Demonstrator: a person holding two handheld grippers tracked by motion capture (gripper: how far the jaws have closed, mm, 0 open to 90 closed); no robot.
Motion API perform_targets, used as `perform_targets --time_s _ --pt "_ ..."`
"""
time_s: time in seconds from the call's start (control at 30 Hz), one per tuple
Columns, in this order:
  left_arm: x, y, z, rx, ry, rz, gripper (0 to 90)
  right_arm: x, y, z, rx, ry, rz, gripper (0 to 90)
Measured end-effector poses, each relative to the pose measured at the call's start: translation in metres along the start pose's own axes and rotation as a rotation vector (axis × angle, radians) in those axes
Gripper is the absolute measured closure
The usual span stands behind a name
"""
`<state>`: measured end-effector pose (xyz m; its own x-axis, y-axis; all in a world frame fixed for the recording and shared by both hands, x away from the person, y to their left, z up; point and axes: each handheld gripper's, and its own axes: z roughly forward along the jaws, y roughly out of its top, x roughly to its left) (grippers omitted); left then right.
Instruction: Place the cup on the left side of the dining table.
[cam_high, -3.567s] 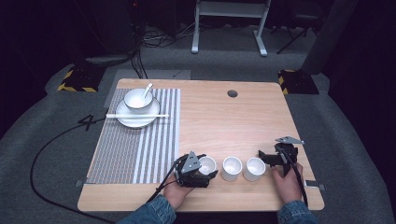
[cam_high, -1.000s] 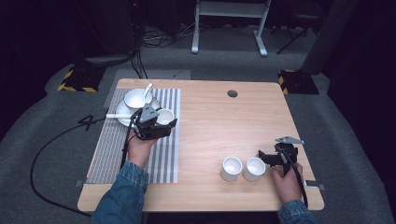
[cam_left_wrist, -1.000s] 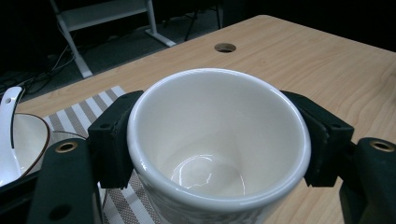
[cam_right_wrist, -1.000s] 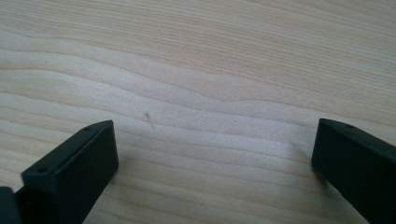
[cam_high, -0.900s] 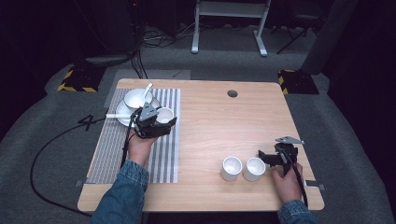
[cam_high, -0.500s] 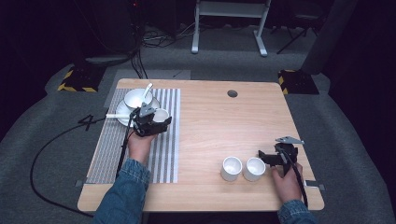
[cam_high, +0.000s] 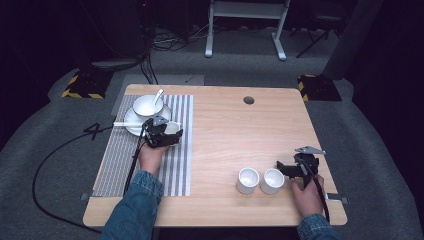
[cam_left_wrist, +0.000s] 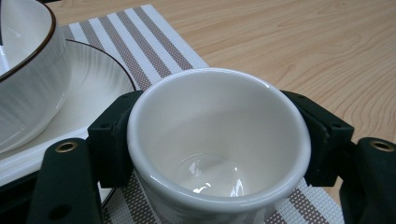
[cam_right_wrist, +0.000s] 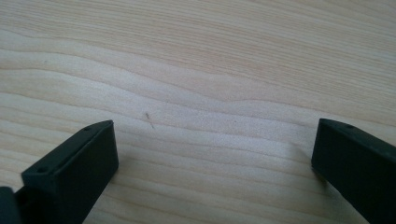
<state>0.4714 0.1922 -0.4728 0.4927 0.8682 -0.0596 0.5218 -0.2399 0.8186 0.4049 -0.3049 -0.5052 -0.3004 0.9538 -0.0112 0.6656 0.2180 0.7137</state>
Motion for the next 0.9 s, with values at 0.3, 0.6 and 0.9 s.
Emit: perform_targets --time_s 0.3,0.6,0.9 --pt "-0.0014 -0.0046 0.0062 -0.002 0.018 0.024 27.3 0.0000 0.0000 0.0000 0.000 0.000 0.000 0.4" --pt "0.0016 -0.0075 0.0044 -0.002 0.007 0.007 26.7 0.0003 -0.0001 -0.0001 0.000 -0.003 0.003 0.4" --pt "-0.0009 -0.0045 0.0008 -0.019 0.046 0.001 19.9 0.0002 -0.0001 -0.0001 -0.001 -0.003 0.002 0.4"
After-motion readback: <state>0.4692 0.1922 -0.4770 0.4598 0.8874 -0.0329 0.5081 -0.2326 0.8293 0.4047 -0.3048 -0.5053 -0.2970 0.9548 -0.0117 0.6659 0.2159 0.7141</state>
